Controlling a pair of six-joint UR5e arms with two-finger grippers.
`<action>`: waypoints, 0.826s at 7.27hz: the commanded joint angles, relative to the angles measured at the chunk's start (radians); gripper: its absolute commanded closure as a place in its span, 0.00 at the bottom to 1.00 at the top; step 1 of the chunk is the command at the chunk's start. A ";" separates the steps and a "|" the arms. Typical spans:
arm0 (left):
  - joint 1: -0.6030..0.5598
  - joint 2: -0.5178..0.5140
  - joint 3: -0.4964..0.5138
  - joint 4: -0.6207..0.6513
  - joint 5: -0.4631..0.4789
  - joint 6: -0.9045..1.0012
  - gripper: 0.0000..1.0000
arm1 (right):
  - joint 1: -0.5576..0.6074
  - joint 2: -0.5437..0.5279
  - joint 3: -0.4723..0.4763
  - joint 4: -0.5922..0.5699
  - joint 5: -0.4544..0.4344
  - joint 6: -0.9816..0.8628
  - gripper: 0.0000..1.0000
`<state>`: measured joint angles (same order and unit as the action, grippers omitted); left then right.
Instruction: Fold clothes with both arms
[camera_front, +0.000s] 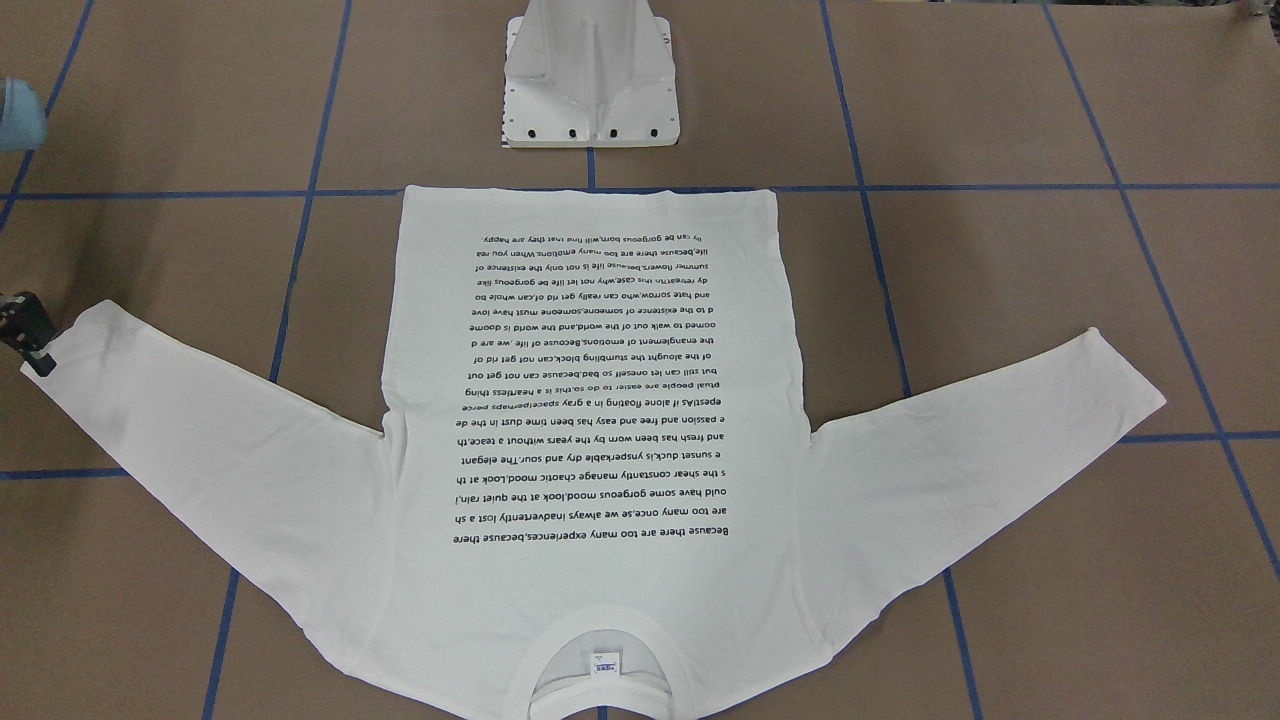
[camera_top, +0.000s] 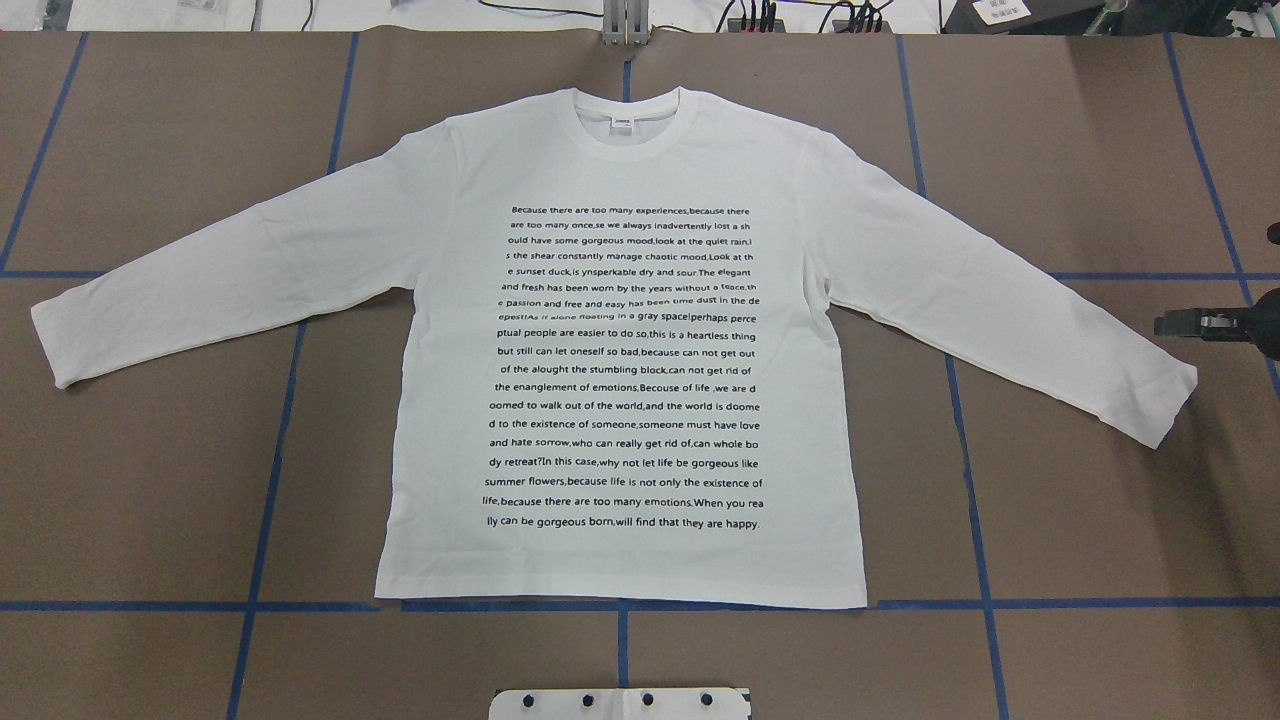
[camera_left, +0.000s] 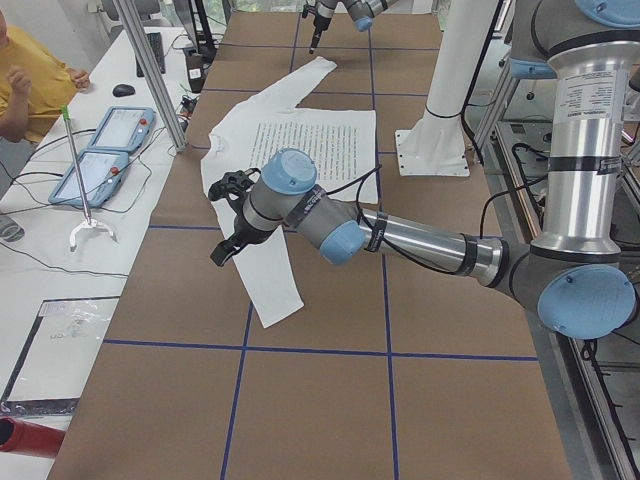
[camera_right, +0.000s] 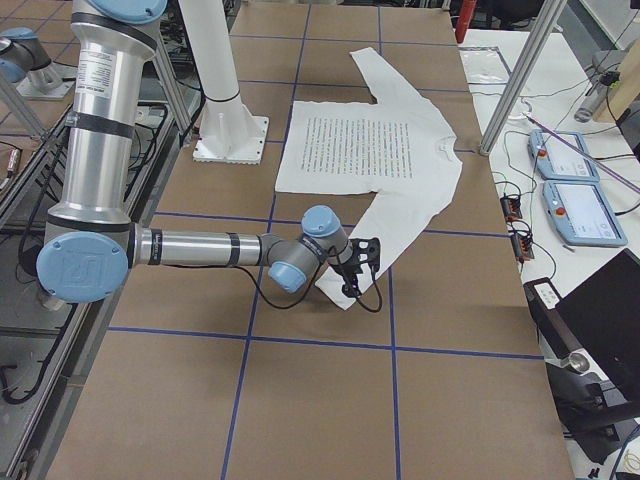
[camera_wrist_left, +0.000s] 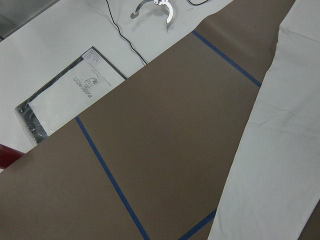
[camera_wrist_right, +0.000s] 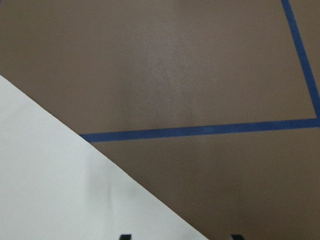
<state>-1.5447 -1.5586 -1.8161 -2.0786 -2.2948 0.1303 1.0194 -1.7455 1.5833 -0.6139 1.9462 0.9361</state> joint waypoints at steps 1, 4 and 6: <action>0.000 0.000 -0.002 0.000 0.000 0.000 0.00 | -0.008 -0.003 -0.052 0.052 -0.001 0.000 0.31; 0.000 0.000 0.000 0.000 0.000 0.000 0.00 | -0.050 -0.006 -0.057 0.052 -0.015 -0.003 0.37; 0.000 0.000 0.000 0.000 0.000 0.000 0.00 | -0.068 -0.014 -0.060 0.051 -0.044 -0.005 0.38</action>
<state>-1.5447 -1.5585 -1.8169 -2.0786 -2.2948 0.1304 0.9640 -1.7548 1.5258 -0.5618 1.9194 0.9317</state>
